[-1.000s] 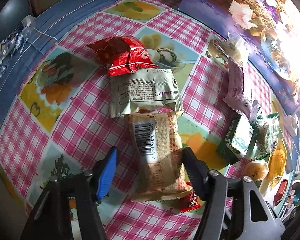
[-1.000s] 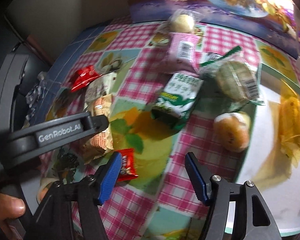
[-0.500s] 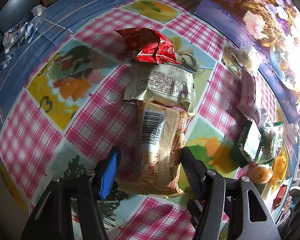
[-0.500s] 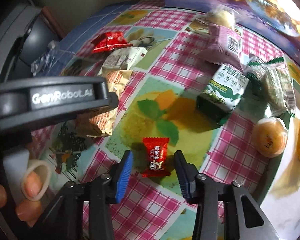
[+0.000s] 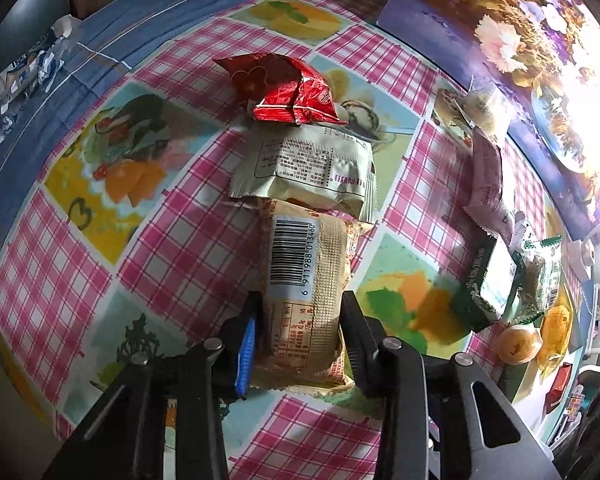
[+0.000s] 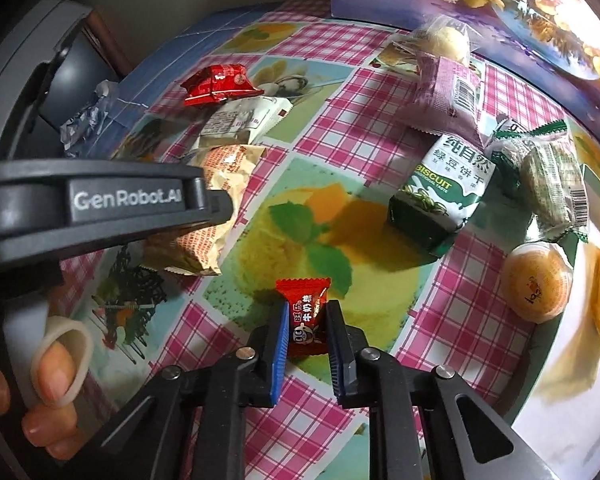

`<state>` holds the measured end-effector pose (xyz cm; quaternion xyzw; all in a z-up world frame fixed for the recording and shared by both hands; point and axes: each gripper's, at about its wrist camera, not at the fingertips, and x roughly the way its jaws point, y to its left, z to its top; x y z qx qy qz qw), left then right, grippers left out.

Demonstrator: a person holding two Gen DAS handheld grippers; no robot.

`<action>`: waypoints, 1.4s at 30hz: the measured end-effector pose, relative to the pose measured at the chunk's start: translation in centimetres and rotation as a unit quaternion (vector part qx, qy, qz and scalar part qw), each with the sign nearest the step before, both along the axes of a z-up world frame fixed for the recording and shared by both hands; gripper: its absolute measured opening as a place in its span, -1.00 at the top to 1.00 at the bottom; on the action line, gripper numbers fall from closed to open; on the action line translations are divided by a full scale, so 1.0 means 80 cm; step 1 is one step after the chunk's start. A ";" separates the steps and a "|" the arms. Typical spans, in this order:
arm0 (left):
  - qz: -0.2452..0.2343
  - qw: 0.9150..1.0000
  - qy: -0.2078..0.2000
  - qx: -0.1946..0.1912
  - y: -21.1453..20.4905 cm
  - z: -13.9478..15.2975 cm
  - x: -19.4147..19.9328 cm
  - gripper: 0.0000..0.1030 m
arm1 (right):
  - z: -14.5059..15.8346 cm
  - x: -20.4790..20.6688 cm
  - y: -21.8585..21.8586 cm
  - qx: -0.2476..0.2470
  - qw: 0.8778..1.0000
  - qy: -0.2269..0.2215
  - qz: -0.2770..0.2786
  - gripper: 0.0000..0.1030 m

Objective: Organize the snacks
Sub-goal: 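Grasp the tan barcode bread packet with the left tool while the right tool grasps the small red candy, then carry both items into the white tray and open both tools to release them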

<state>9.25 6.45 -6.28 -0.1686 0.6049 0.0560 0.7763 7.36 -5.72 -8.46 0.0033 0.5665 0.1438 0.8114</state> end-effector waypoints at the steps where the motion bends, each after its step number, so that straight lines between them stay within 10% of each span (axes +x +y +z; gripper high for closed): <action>1: -0.001 1.000 0.000 0.001 0.000 0.000 0.001 0.23 | 0.002 -0.002 -0.003 0.003 1.000 0.001 -0.002 0.64; 25: -0.023 0.998 -0.063 0.013 -0.014 0.064 -0.005 0.27 | 0.048 -0.001 -0.054 0.052 0.997 -0.030 -0.056 0.64; 42: -0.097 0.987 -0.124 0.028 -0.103 0.129 -0.010 0.27 | 0.092 -0.013 -0.175 0.065 0.974 -0.057 -0.208 0.64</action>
